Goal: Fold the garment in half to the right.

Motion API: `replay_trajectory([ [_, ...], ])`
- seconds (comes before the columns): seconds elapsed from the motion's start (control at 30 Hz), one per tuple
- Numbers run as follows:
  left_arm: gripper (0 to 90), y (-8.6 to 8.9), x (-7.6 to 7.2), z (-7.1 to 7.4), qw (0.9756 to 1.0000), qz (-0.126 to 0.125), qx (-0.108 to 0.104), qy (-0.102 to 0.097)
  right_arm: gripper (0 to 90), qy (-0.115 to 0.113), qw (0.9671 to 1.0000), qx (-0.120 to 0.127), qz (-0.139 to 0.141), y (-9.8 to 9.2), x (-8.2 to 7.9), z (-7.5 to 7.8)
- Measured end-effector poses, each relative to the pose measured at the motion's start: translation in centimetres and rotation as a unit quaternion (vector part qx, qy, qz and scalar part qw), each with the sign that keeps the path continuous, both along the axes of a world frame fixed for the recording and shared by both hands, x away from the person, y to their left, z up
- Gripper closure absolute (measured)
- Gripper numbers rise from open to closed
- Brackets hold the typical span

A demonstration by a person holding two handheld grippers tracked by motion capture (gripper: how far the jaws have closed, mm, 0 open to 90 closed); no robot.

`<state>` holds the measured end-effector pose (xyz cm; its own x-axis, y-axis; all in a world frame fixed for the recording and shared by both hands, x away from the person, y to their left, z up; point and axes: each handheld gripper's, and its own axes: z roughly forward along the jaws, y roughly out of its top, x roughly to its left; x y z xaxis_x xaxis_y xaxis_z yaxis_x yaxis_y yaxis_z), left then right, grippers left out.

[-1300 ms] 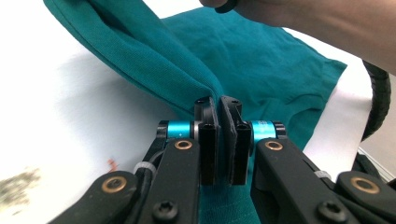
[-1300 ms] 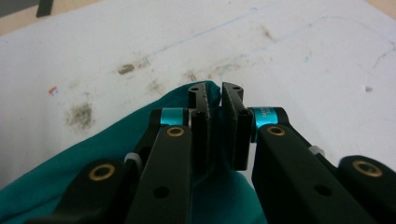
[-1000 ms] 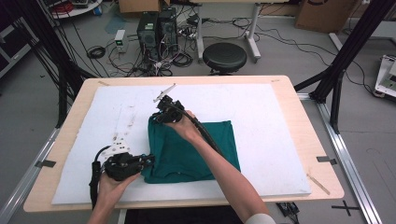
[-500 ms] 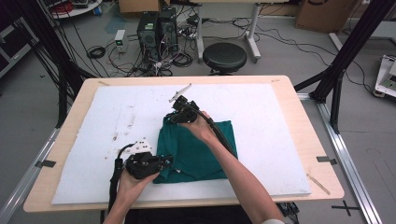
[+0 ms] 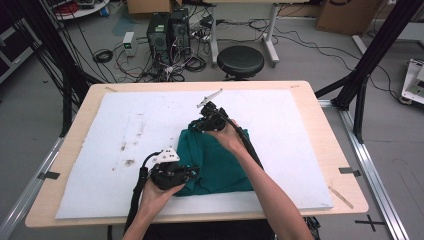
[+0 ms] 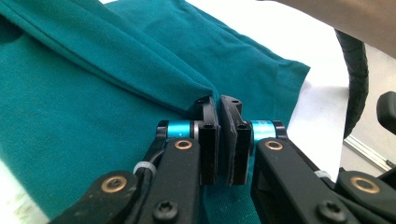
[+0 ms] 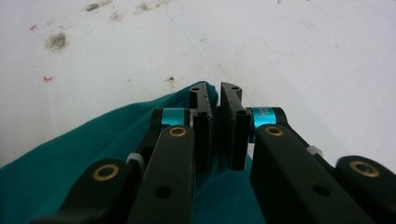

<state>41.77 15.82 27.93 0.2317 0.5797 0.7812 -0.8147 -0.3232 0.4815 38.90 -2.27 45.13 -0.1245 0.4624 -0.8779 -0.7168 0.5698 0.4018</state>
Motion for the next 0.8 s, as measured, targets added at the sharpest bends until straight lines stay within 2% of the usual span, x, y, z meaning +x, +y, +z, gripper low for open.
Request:
replay_trajectory([
  [0.27, 85.5, -1.0, 0.2, 0.0, 1.0000, 0.006, 0.000, -0.001, 84.6, 0.003, 0.9999, 0.001, -0.012, -0.9, 0.3, 0.1],
  [0.43, 85.5, -1.6, 0.2, 0.1, 1.0000, 0.007, 0.002, -0.002, 84.6, 0.003, 1.0000, 0.006, -0.005, -1.6, 0.7, 0.1],
  [0.57, 85.6, -2.3, 0.4, 0.2, 0.9999, 0.010, 0.006, -0.002, 84.6, 0.012, 0.9998, 0.012, -0.007, -2.3, 1.2, 0.2],
  [0.73, 85.5, -3.2, 0.5, 0.4, 0.9999, 0.013, 0.007, -0.004, 84.6, 0.015, 0.9997, 0.021, -0.003, -3.1, 1.1, 0.3],
  [0.8, 85.6, -3.6, 0.6, 0.4, 0.9997, 0.023, 0.006, -0.007, 84.6, 0.019, 0.9995, 0.024, -0.004, -3.3, 1.3, 0.3],
])
